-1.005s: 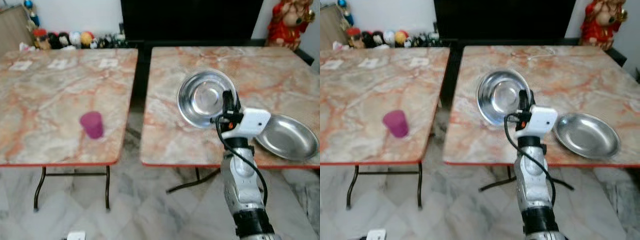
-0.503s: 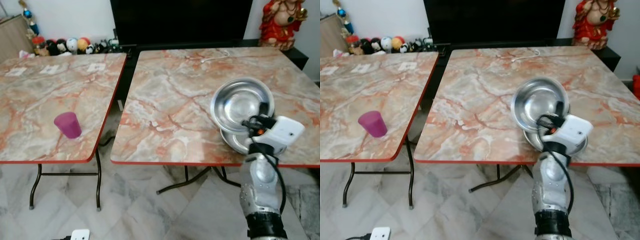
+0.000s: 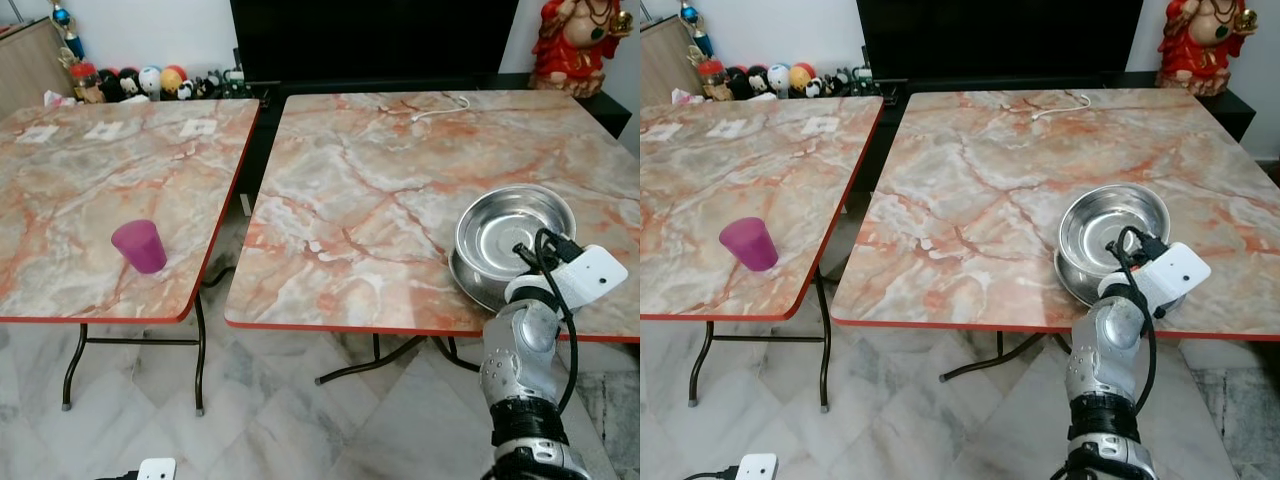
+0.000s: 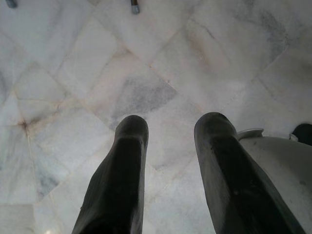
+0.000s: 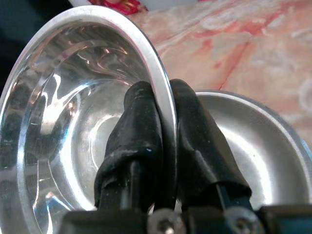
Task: Setting the table
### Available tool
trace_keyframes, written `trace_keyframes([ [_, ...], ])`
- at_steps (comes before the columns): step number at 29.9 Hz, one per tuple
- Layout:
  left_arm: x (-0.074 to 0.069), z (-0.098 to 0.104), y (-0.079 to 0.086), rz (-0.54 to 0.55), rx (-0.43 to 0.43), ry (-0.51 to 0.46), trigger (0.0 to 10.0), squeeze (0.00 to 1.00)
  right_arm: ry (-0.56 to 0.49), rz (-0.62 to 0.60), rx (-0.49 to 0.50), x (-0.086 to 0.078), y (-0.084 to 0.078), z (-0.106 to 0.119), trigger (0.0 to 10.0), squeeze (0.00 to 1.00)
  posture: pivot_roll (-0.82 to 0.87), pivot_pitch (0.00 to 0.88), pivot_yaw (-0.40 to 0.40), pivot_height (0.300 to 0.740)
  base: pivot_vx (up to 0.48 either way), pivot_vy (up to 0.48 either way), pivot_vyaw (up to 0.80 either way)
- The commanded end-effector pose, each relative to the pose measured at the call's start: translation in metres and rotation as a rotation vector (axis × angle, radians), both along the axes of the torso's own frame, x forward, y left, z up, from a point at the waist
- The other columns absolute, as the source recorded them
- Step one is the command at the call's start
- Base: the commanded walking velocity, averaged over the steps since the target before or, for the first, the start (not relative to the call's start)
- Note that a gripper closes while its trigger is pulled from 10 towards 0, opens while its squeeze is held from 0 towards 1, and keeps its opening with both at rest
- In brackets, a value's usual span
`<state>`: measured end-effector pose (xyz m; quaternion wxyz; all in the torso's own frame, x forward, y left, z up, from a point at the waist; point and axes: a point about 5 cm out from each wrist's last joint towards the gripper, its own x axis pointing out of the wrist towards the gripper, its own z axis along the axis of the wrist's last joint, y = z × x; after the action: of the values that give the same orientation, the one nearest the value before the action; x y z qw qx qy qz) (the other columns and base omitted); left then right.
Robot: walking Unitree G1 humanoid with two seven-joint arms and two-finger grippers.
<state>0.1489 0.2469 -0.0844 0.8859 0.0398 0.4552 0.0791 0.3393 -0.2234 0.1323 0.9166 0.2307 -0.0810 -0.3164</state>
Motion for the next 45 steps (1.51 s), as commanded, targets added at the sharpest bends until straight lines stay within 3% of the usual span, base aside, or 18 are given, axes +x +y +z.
trace_keyframes([
  [1, -0.010, -0.003, 0.004, 0.007, 0.012, 0.037, 10.0, 0.00, -0.006, -0.034, 0.013, 0.002, -0.005, 0.003, 10.0, 0.00, -0.07, 0.000, 0.047, 0.740, 0.000, 0.000, 0.00],
  [11, -0.010, -0.002, 0.006, 0.007, 0.015, 0.034, 10.0, 0.00, 0.055, -0.159, 0.128, -0.006, -0.022, -0.013, 10.0, 0.00, -0.08, 0.000, 0.054, 0.740, 0.000, 0.000, 0.00],
  [36, -0.011, -0.002, 0.008, -0.015, 0.024, 0.036, 10.0, 0.00, 0.071, -0.123, 0.237, -0.004, -0.019, -0.026, 10.0, 0.00, -0.07, 0.000, 0.061, 0.740, 0.000, 0.000, 0.00],
  [37, -0.011, -0.002, 0.008, -0.016, 0.024, 0.036, 10.0, 0.00, 0.074, -0.110, 0.238, -0.004, -0.018, -0.027, 10.0, 0.18, -0.07, 0.000, 0.061, 0.740, 0.000, 0.000, 0.00],
  [38, -0.011, -0.002, 0.008, -0.016, 0.024, 0.037, 10.0, 0.00, 0.074, -0.102, 0.239, -0.003, -0.018, -0.027, 10.0, 0.51, -0.07, 0.000, 0.061, 0.740, 0.000, 0.000, 0.00],
  [41, -0.011, -0.002, 0.008, -0.016, 0.024, 0.038, 10.0, 0.00, 0.074, -0.098, 0.238, -0.003, -0.017, -0.027, 10.0, 0.59, -0.07, 0.000, 0.061, 0.740, 0.000, 0.000, 0.00],
  [45, -0.010, -0.002, 0.006, -0.019, 0.022, 0.037, 10.0, 0.00, 0.076, -0.102, 0.240, -0.003, -0.016, -0.027, 10.0, 0.49, -0.07, 0.000, 0.063, 0.740, 0.000, 0.000, 0.00],
])
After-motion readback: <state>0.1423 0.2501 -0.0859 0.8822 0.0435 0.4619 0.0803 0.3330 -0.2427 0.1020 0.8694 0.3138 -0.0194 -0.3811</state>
